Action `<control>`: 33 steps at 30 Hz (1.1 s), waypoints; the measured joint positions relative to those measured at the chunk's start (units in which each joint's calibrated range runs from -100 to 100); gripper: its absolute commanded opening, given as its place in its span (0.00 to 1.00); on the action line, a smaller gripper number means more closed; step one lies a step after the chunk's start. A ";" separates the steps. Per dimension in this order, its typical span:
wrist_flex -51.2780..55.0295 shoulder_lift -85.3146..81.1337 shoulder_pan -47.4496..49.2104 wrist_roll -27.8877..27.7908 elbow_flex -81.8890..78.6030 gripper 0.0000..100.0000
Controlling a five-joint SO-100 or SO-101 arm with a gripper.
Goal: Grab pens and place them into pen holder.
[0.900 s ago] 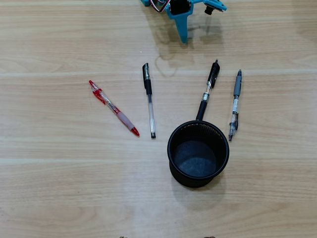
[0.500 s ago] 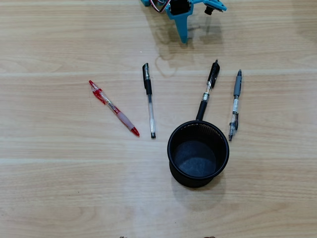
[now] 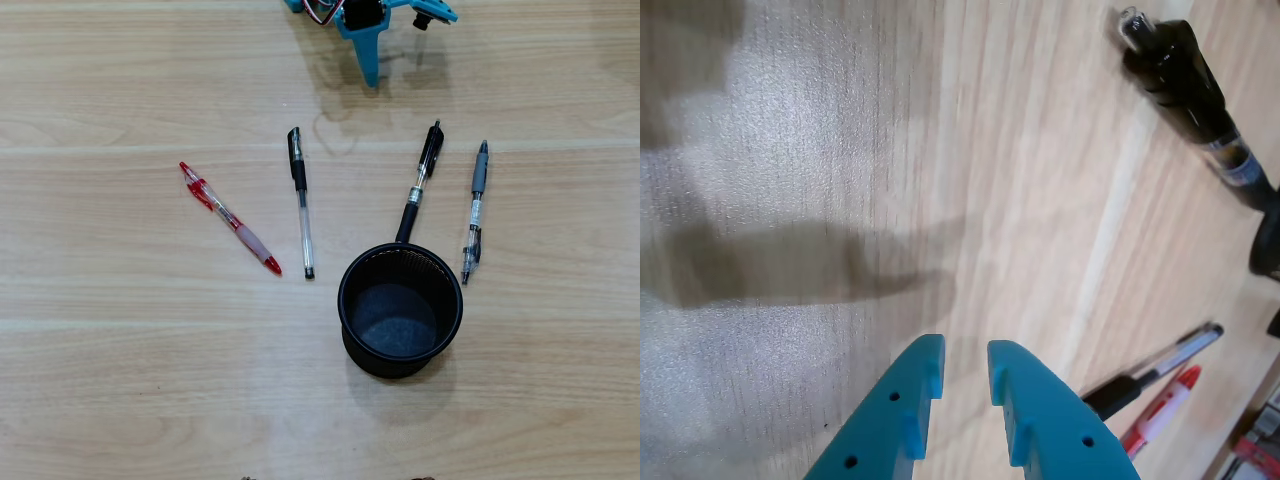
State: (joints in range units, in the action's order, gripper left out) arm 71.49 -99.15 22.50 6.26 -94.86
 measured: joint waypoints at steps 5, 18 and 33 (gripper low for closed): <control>-0.09 0.08 -1.27 0.00 0.09 0.06; -13.78 31.49 -14.01 7.41 31.61 0.16; -7.67 113.67 -30.98 6.99 93.49 0.26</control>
State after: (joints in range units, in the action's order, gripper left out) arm 63.82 14.52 -8.48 13.25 -1.37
